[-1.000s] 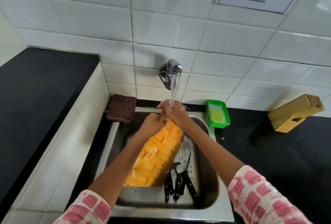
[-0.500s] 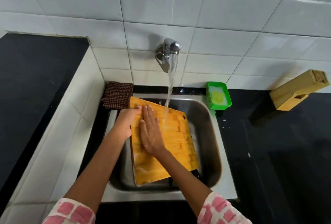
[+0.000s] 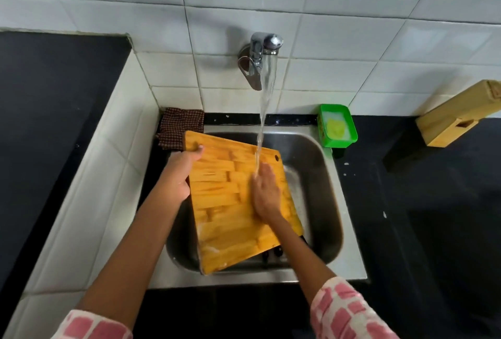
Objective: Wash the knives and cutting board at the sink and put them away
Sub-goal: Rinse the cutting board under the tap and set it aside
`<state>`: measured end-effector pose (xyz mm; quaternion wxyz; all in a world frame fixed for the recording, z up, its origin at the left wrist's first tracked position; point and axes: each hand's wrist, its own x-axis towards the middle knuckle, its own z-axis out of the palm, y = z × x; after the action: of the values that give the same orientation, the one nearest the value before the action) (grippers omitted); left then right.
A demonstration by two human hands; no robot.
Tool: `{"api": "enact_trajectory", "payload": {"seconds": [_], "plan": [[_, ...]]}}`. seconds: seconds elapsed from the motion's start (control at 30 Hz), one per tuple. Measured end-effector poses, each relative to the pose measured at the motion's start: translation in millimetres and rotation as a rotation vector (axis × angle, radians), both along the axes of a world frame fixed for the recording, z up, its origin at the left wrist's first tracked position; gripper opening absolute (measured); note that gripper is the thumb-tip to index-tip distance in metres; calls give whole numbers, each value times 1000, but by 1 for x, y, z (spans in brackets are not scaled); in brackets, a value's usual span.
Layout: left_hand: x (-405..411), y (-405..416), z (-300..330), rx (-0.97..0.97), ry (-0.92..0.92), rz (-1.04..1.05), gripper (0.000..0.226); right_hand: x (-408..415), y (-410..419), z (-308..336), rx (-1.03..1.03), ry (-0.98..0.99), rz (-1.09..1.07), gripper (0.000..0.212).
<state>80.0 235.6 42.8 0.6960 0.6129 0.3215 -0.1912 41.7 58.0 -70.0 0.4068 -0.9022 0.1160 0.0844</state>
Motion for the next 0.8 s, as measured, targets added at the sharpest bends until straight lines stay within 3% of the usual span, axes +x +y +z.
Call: {"api": "enact_trajectory", "payload": {"seconds": [0.07, 0.13, 0.23, 0.3, 0.37, 0.43, 0.5, 0.6, 0.7, 0.8], "plan": [[0, 13, 0, -70, -14, -28, 36, 6, -38, -13, -27, 225, -158, 68], [5, 24, -4, -102, -21, -66, 33, 8, -67, -15, 60, 311, -261, 81], [17, 36, -25, 11, -25, -47, 30, 11, -93, 2, 258, 324, -356, 67], [24, 36, -47, 229, -59, -33, 36, 10, -108, 15, 315, 271, -378, 52], [22, 22, -72, 540, -77, -73, 46, 12, -115, 28, 233, 196, -359, 48], [12, -3, -99, 826, -102, -237, 59, 10, -117, 44, 112, 118, -361, 47], [-4, -40, -122, 967, -215, -483, 69, 10, -116, 57, -21, 23, -343, 49], [-34, -115, -128, 851, -328, -669, 71, 10, -109, 69, -122, -58, -335, 48], [-58, -155, -113, 841, -445, -638, 68, 8, -104, 76, -156, -74, -355, 49], [-60, -127, -132, 858, -594, -502, 69, 1, -101, 85, -151, -101, -389, 45]]}}
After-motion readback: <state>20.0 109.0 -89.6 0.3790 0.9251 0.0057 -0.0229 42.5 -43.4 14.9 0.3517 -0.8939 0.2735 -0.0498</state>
